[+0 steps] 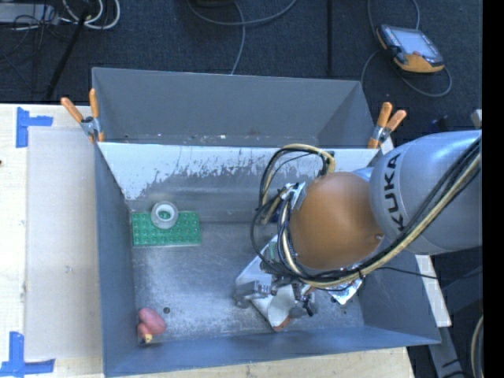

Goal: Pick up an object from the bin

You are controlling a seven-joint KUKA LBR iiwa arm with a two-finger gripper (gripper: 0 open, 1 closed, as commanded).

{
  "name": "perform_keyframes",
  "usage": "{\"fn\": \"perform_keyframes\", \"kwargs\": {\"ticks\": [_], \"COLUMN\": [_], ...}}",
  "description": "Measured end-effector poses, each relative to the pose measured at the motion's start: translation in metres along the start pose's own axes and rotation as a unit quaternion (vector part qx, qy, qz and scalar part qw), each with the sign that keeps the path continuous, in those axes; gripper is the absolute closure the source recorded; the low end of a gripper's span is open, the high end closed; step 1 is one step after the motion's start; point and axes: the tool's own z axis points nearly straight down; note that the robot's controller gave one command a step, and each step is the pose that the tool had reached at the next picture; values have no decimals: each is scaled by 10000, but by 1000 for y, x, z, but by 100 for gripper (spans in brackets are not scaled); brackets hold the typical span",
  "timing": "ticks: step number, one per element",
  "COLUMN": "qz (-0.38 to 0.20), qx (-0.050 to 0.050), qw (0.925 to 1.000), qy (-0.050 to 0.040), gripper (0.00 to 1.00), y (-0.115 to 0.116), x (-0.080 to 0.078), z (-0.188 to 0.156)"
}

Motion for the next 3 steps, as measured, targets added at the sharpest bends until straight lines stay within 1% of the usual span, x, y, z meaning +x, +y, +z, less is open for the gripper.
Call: {"fn": "perform_keyframes", "kwargs": {"ticks": [1, 3], "qz": [7, 47], "qx": [11, 36], "qw": [10000, 10000], "qy": [-4, -6], "gripper": [100, 100], "y": [-1, -1], "x": [0, -2], "z": [0, -79]}}
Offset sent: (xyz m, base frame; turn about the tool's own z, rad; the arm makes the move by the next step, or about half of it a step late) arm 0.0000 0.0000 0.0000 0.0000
